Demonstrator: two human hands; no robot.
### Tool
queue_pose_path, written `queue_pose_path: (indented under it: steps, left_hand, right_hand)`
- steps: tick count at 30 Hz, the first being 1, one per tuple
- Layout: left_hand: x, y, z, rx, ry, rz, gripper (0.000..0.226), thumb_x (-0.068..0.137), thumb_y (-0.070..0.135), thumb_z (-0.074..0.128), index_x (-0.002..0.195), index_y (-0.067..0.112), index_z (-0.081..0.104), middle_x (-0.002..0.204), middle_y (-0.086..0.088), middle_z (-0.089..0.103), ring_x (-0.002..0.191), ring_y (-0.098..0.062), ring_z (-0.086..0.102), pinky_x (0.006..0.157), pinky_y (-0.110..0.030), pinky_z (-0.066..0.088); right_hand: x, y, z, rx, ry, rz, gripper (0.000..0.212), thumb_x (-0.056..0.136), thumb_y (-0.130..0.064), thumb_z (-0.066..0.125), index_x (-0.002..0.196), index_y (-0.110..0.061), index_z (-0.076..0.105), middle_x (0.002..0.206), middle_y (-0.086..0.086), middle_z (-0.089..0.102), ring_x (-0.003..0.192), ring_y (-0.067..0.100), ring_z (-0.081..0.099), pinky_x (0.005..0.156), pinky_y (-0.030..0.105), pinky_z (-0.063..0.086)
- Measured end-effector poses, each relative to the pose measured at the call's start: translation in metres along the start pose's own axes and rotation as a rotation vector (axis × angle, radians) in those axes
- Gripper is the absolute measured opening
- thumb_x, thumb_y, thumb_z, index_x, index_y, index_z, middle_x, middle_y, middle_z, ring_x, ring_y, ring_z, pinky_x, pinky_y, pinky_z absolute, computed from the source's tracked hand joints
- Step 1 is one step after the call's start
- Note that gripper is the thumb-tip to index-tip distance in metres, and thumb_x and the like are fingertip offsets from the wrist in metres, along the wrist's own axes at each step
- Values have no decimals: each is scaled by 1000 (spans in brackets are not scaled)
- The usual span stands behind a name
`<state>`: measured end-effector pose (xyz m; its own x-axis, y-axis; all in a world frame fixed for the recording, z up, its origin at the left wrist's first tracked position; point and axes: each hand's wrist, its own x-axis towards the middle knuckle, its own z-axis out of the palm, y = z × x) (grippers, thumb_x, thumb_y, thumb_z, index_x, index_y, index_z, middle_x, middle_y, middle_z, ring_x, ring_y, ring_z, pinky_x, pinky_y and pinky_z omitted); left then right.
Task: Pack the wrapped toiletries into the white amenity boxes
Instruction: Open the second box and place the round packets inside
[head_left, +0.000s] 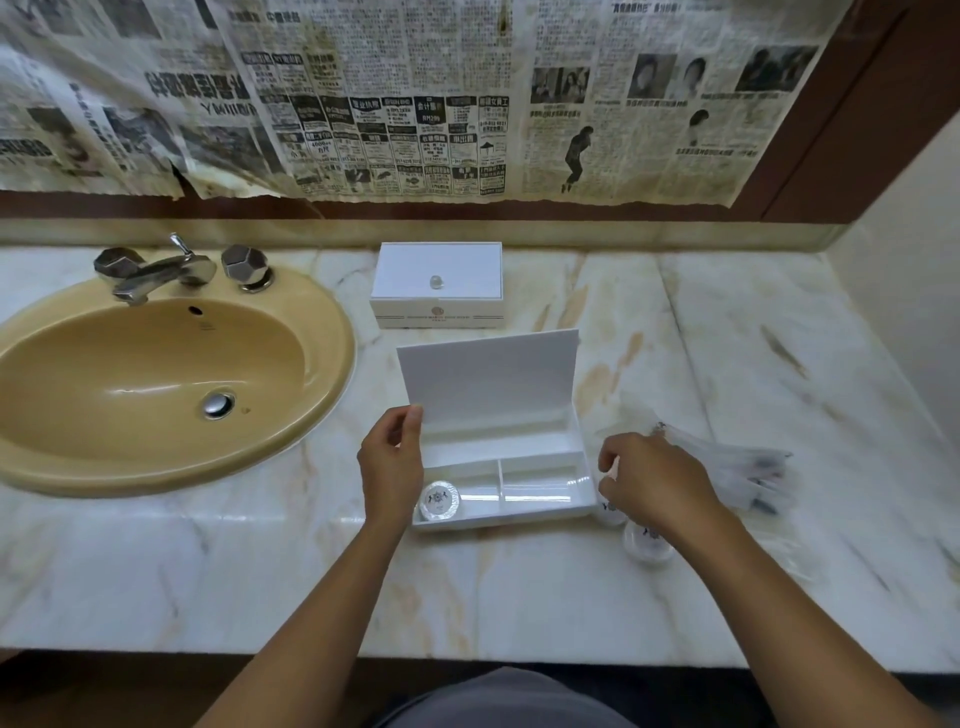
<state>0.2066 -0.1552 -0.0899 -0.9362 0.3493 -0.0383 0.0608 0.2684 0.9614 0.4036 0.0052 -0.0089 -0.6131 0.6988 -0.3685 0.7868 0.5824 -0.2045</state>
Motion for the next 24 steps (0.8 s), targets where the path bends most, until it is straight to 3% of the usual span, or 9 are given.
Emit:
queue_pose_path:
  steps: [2,7,16,20,24]
  left_hand:
    - [0,0,0,-6,1,-7,18,97,29,56,93,16,68,87,5,69,77,2,60,69,-5,42]
    - [-1,2,0,-2,-1,-18,18,97,29,55,94,16,68,88,5,69,78,6,60,68,-3,41]
    - [-1,3,-1,9,5,-34,16,97,30,56,93,19,67,88,9,68,80,7,60,68,-1,40]
    - [0,3,-1,2,3,-29,16,97,29,56,93,19,68,89,8,68,78,8,59,70,-2,41]
    - [-1,3,-1,2,2,-24,16,97,28,56,93,18,68,88,7,69,78,9,59,70,-2,41]
  right_hand:
    - [1,0,6,-46,-43,2,24,85,-24,58,108,-26,59,96,-4,57,76,16,52,62,26,37]
    - [6,5,21,-109,-85,-3,30,85,-30,61,115,-28,57,110,-5,61,104,17,56,71,24,38]
    - [11,6,32,-169,-72,-41,31,80,-32,61,110,-25,56,107,-6,60,98,17,58,67,25,37]
    - [11,6,18,-138,-56,-3,32,80,-34,63,109,-26,54,102,-5,60,84,18,56,65,25,38]
    - [8,8,-13,-104,-24,53,37,82,-37,61,116,-28,53,114,-1,60,100,22,57,72,27,36]
